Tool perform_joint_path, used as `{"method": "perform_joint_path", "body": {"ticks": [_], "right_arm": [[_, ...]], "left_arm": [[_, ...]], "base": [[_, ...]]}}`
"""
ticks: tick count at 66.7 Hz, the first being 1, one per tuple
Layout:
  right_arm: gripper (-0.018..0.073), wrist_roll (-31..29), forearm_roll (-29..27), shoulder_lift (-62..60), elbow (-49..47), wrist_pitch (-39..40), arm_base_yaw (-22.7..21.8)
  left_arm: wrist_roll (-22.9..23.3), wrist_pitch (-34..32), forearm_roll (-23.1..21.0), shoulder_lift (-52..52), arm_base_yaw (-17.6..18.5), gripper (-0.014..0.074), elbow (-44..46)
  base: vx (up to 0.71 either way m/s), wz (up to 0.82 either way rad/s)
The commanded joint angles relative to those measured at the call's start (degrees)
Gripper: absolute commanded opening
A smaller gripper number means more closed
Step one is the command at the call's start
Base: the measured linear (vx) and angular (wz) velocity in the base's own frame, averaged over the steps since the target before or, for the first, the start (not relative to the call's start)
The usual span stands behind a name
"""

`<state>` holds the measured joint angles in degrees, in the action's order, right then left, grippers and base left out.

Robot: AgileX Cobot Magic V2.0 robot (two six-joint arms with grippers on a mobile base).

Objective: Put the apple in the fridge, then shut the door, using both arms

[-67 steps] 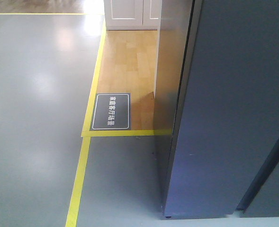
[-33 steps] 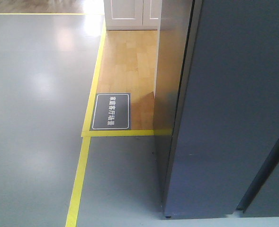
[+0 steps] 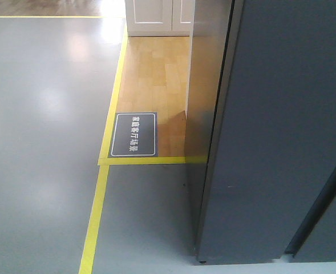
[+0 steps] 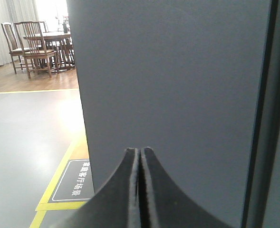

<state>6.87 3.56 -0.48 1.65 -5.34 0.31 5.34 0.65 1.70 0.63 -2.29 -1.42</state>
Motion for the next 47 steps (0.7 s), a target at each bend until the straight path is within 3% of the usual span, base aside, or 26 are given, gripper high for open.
{"method": "perform_joint_path", "body": {"ticks": [1, 27, 47], "right_arm": [[-0.0003, 0.0, 0.6, -1.0, -0.2, 4.7, -0.4], [-0.0003, -2.9, 2.0, -1.0, -0.2, 10.4, -0.4], [-0.0003, -4.4, 4.9, -1.0, -0.2, 8.2, -0.4]], "left_arm": [[0.5, -4.6, -0.5, 0.8, 0.0, -0.0006, 1.0], [0.5, -4.6, -0.5, 0.8, 0.0, -0.0006, 1.0], [0.5, -4.6, -0.5, 0.8, 0.0, -0.0006, 1.0]], "base": [[0.00, 0.00], [0.00, 0.00], [0.00, 0.00]]}}
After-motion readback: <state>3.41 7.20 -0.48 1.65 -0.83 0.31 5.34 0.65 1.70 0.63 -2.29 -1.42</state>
